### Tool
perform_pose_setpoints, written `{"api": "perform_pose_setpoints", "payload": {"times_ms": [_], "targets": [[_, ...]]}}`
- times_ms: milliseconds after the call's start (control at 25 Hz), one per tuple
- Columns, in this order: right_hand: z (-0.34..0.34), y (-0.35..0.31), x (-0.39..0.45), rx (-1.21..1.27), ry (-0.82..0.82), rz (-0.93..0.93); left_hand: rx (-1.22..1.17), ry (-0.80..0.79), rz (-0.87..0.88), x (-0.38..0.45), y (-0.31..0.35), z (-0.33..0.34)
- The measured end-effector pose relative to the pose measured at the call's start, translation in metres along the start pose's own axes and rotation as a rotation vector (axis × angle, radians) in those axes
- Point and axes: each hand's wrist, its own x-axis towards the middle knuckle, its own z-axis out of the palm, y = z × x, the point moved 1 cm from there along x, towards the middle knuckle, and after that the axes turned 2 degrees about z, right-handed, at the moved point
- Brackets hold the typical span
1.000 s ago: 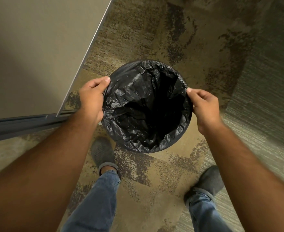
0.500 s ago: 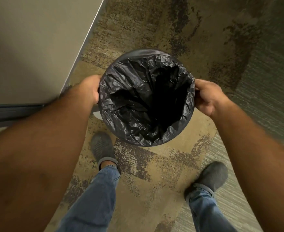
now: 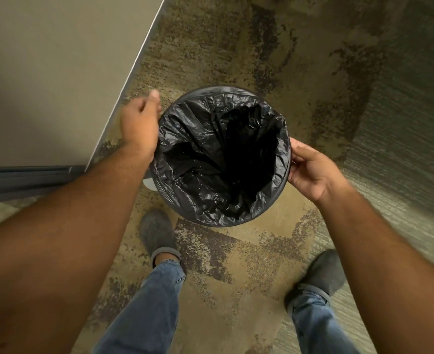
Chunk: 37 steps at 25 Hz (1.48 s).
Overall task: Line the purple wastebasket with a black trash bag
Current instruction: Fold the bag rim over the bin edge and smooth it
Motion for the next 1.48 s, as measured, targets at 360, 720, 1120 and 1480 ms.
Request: {"api": "perform_pose_setpoints", "payload": {"times_ms": [360, 720, 1120, 1480], "targets": [[-0.003, -0.007, 0.015, 0.225, 0.026, 0.160, 0.124, -0.282, 0.103, 0.039, 0.047, 0.061], [0.002, -0.004, 0.041, 0.001, 0.035, 0.202, 0.210, -0.352, -0.283, 0.067, 0.041, 0.068], [-0.015, 0.027, -0.026, -0.240, 0.296, -0.144, 0.057, -0.206, 0.081, 0.005, 0.015, 0.015], [0.002, 0.095, -0.074, -0.355, 0.391, -0.213, 0.117, -0.103, 0.034, -0.046, -0.056, -0.025]]}}
